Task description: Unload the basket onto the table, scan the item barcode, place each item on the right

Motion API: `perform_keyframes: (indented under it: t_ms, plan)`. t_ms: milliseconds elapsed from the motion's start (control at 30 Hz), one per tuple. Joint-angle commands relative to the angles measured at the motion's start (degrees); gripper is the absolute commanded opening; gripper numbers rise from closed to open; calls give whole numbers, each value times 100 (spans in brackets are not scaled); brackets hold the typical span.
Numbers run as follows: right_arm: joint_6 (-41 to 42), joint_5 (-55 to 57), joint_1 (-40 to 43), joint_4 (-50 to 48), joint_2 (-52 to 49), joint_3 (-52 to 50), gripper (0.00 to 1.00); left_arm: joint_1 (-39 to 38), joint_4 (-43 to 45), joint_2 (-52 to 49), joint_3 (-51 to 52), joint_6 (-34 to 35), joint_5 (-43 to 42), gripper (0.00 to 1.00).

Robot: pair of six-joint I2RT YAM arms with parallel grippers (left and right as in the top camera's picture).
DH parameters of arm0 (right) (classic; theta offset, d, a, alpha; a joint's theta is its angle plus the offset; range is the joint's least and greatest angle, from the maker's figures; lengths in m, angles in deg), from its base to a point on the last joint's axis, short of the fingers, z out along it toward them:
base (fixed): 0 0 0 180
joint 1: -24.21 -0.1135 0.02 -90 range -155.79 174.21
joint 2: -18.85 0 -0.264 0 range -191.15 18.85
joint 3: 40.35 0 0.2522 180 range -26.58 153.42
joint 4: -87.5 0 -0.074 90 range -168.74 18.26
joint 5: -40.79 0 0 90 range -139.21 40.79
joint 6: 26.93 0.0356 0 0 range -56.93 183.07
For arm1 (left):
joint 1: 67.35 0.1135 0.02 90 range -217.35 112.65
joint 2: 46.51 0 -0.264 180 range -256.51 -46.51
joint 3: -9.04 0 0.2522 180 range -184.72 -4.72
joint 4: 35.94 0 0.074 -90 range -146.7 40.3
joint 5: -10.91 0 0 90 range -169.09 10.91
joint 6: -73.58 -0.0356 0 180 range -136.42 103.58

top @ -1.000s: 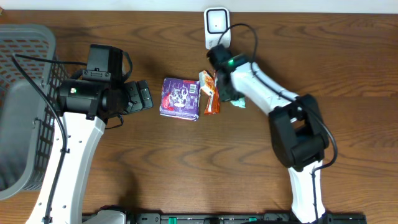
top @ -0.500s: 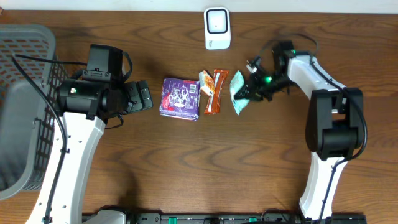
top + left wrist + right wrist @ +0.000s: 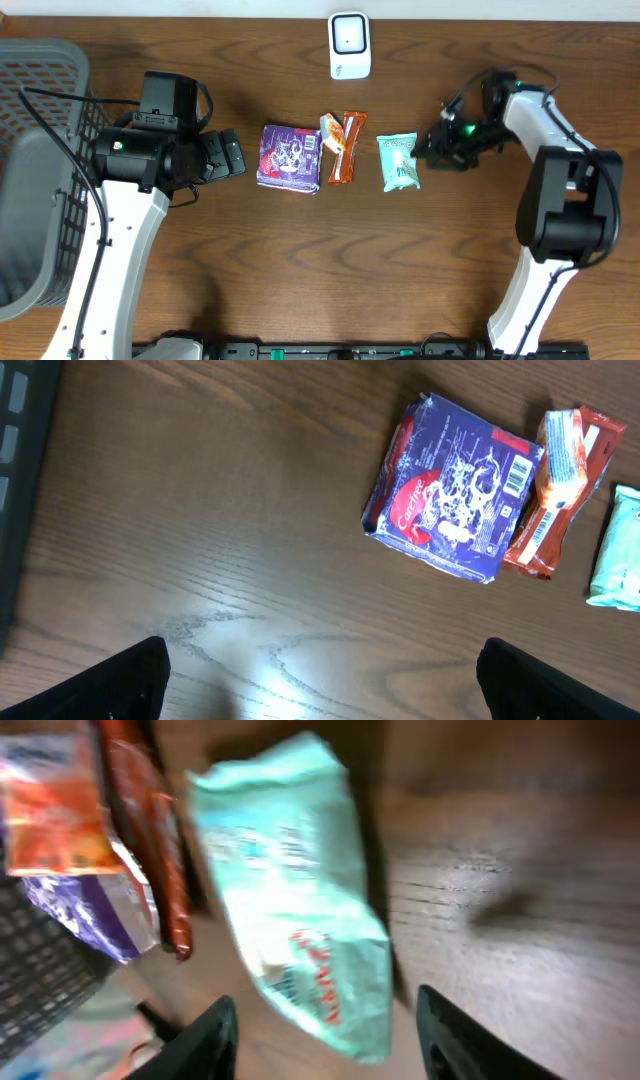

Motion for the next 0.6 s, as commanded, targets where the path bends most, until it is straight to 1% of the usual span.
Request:
perform_keyframes:
  t_ms: [0,133,233,333,467,500,567]
  plan:
    - [-9,442,-203,79,470,240,59,20,-20,-7,-33,-13,50,98]
    - [-7,584,-496,37,435,151,56,20,-20,-7,-33,-13,50,98]
    - [66,979,-796,-109,422,0,57,20,-17,-7,-33,-13,52,98]
    - [483,1998,-1215,-402,422,-236,57,20,-20,-7,-33,-13,50,98]
    - [855,3010,-1624,-800,422,-540,57,20,-20,-7,-33,-13,50,98]
    - [1204,3611,-1799,-1054,420,-761,57,20,-17,-7,-33,-13,50,98]
    - [1329,3893,-1930,-1346,422,-997,56,20,-20,-7,-33,-13,52,98]
